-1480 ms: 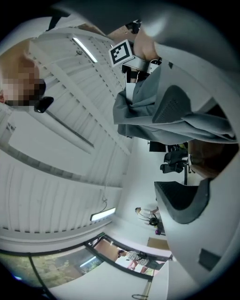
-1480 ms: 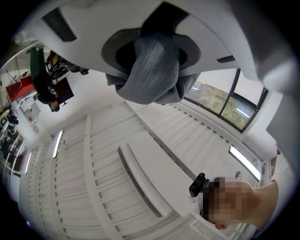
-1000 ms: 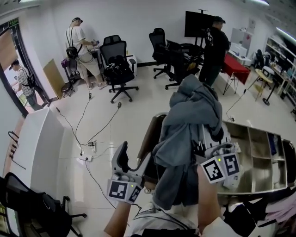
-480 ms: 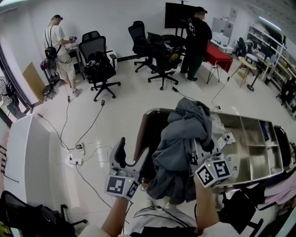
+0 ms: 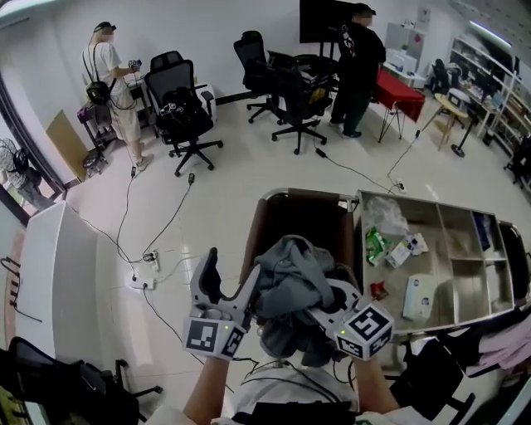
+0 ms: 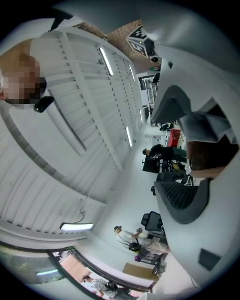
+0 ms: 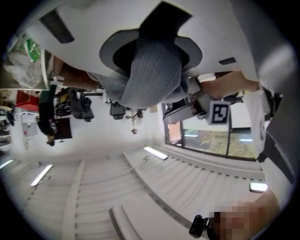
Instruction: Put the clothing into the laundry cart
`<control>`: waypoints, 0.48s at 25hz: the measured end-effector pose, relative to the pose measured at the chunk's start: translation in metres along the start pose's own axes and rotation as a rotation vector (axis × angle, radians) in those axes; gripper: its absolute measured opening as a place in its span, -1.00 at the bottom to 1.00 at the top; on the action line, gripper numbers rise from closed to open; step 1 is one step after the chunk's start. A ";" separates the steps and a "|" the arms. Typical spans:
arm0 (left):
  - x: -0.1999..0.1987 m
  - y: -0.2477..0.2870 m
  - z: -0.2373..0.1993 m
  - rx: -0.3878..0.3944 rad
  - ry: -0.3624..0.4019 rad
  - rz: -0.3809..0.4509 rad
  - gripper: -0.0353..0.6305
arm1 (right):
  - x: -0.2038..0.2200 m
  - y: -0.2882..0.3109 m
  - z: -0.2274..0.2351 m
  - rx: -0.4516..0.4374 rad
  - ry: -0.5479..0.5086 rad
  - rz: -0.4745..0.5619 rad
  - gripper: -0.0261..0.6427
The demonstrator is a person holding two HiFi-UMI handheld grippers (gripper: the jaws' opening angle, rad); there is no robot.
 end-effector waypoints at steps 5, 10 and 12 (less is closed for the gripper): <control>-0.006 -0.010 -0.014 -0.056 0.010 0.015 0.24 | 0.007 -0.001 -0.029 -0.244 -0.131 -0.127 0.37; -0.005 -0.002 -0.007 -0.042 0.016 0.017 0.24 | -0.023 -0.023 -0.008 -0.168 -0.078 0.101 0.37; -0.004 0.000 -0.004 -0.030 0.015 0.014 0.24 | -0.026 -0.029 0.009 -0.056 -0.072 0.214 0.37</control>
Point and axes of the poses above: the fingertips, and each gripper's own axes: y forward along the fingers, z to its right, x out of its underside, the point moved 10 cm from there along -y, backward along the fingers, and after that the axes turned 3 degrees about x, right-handed, at the moved point
